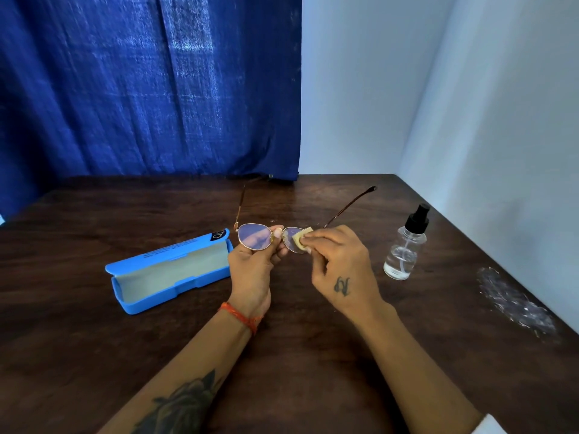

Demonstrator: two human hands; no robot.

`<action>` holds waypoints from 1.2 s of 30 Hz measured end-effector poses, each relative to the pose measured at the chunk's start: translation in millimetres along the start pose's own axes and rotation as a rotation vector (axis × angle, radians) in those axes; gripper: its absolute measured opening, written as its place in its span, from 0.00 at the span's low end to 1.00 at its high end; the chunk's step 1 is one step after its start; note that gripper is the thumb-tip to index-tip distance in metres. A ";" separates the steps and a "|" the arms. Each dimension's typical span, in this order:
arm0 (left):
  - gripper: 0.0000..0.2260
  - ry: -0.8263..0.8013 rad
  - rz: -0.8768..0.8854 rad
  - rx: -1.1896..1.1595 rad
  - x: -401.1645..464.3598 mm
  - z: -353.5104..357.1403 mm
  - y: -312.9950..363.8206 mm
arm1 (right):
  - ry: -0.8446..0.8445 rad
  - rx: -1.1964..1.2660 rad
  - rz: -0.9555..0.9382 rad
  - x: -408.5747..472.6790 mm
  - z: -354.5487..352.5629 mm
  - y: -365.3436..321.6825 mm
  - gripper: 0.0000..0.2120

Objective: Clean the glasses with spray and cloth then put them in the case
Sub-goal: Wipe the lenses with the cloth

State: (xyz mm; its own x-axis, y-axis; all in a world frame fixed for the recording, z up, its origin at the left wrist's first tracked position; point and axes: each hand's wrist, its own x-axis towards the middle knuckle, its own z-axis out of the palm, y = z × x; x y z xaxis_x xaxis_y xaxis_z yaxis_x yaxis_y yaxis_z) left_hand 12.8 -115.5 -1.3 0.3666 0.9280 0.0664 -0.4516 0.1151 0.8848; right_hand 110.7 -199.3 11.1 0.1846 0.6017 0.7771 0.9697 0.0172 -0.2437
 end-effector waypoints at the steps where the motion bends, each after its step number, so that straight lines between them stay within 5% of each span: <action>1: 0.09 -0.010 0.009 0.011 -0.2 0.4 -0.6 | 0.017 -0.041 0.002 0.4 0.3 -1.0 0.12; 13: 0.09 -0.030 0.057 0.032 0.8 -1.1 -1.9 | 0.014 0.144 0.075 1.0 4.6 -11.5 0.14; 23: 0.07 -0.039 0.060 0.045 -0.5 0.7 -1.8 | -0.023 -0.051 0.054 -0.2 12.8 -10.6 0.21; 30: 0.10 -0.034 0.080 0.067 1.7 -1.3 -3.2 | 0.029 0.194 0.147 -0.6 9.0 -8.5 0.11; 36: 0.06 -0.064 0.105 0.075 2.3 -0.4 -3.2 | 0.066 -0.020 0.070 -0.7 9.4 -7.4 0.15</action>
State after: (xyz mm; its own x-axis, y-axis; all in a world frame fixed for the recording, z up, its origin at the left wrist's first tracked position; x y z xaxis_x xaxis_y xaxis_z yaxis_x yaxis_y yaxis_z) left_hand 14.8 -113.6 -4.1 0.3725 0.9089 0.1874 -0.4289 -0.0104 0.9033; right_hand 102.0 -192.4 7.0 0.2615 0.5471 0.7952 0.9570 -0.0394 -0.2875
